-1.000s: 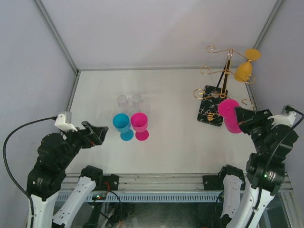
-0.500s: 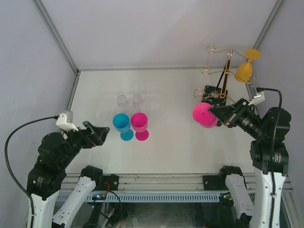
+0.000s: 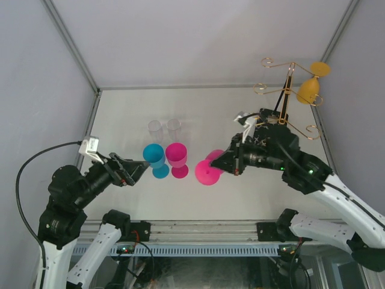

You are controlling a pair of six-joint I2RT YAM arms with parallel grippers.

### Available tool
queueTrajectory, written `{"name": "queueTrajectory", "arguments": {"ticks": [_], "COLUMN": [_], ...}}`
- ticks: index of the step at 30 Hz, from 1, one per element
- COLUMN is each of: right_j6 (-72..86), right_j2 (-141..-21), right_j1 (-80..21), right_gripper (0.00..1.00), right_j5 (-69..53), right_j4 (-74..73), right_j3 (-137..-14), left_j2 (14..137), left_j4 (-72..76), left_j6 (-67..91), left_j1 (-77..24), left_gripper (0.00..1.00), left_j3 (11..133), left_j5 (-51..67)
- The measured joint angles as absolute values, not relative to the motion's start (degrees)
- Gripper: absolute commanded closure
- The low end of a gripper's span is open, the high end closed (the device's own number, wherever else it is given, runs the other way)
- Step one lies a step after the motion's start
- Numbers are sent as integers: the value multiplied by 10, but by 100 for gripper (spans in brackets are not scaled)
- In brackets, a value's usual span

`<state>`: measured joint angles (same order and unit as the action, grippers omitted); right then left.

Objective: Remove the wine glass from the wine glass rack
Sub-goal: Place the wine glass at the center of the board.

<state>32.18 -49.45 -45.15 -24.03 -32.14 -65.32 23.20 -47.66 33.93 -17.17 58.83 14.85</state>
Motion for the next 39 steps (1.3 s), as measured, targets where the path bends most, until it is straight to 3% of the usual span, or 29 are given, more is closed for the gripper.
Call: {"name": "queueTrajectory", "arguments": {"ticks": [5, 12, 25, 30, 39], "right_j6": [302, 308, 330, 338, 345], "right_j2": [-546, -542, -486, -481, -471], "right_j1": [-516, -523, -524, -526, -526], "right_gripper": [100, 100, 100, 100, 100], "right_j5": [-195, -185, -184, -188, -197], "right_j4": [-256, -157, -88, -75, -66], "right_j3": [-633, -581, -534, -526, -525], "left_j2": [239, 240, 304, 322, 387], "left_j4": [-403, -325, -233, -180, -132], "left_j6": [375, 411, 430, 445, 449], "left_j1": [-172, -183, -380, -429, -509], "left_gripper": [2, 5, 16, 29, 67], "left_j3": [562, 527, 506, 489, 489], "left_j5": [232, 303, 236, 216, 182]}}
